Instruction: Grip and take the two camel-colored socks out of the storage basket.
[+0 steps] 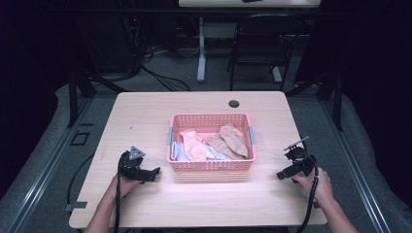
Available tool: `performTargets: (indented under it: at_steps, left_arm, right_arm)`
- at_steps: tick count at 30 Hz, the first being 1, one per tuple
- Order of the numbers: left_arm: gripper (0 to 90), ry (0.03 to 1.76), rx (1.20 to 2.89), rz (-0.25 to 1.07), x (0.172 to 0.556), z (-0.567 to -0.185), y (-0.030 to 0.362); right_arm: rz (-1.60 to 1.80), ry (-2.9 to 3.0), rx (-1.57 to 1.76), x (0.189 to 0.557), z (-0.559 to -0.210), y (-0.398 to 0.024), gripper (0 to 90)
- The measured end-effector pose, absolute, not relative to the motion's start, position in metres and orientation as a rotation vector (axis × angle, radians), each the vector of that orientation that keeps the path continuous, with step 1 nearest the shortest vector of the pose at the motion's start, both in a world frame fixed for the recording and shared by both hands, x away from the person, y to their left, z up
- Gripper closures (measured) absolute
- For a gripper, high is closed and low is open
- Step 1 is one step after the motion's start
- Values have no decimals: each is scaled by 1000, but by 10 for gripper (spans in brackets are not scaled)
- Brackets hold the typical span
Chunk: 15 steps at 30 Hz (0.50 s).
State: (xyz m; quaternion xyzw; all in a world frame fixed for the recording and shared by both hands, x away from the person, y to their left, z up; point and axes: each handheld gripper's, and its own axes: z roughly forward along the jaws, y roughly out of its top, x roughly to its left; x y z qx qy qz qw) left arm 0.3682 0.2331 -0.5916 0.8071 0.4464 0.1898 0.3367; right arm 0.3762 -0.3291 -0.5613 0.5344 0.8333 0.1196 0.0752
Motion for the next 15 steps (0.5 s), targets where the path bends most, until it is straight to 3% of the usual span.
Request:
performTargets:
  at_steps: [15]
  left_arm:
    - [9,1165,2107,493,368,-592,233]
  right_arm:
    - [360,2491,1611,375,-561,-329,0]
